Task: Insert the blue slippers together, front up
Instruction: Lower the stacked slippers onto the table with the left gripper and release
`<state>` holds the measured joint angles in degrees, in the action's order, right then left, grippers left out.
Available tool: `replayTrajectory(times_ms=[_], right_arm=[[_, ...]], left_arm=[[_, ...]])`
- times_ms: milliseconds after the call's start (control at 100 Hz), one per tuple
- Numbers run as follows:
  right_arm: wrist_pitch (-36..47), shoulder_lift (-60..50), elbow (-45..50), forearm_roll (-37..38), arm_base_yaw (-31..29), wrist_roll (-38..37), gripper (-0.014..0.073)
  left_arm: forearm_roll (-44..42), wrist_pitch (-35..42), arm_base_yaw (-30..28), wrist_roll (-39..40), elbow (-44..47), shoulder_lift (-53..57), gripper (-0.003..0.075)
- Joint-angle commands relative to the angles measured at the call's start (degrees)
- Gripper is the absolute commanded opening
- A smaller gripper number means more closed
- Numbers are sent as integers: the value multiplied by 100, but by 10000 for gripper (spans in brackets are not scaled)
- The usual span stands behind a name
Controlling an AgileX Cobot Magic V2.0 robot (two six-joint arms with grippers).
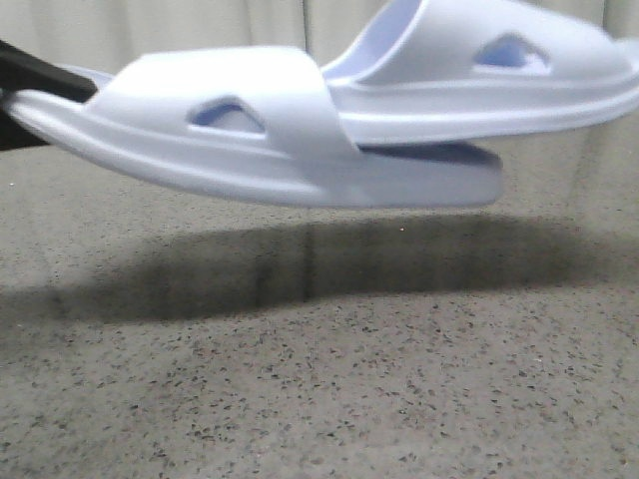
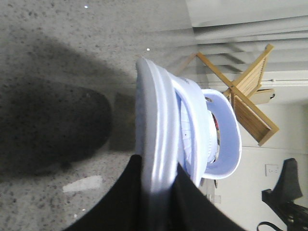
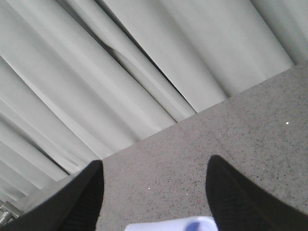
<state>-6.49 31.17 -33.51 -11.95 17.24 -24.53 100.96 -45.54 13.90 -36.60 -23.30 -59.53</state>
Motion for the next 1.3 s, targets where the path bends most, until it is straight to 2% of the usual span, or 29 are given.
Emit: replayTrajectory(times_ms=[0, 220, 430, 720, 1100, 1200, 1290], right_arm=[[371, -14, -199, 72, -46, 54, 394], [134, -14, -199, 162, -46, 54, 394], [109, -14, -199, 185, -46, 54, 394], [103, -14, -199, 227, -46, 54, 394], [103, -14, -199, 279, -46, 54, 394], [103, -14, -199, 279, -46, 54, 394], [103, -14, -199, 287, -46, 54, 394]], left_arm=[[565, -288, 54, -203, -236, -189, 16], [555, -423, 54, -708, -734, -820, 16], [462, -471, 54, -762, -1184, -1407, 16], [253, -549, 54, -766, -1201, -1767, 16], [253, -433, 54, -1149, -1201, -1790, 21], [253, -414, 54, -1294, -1201, -1790, 75], [288, -392, 54, -1296, -1201, -1790, 183]])
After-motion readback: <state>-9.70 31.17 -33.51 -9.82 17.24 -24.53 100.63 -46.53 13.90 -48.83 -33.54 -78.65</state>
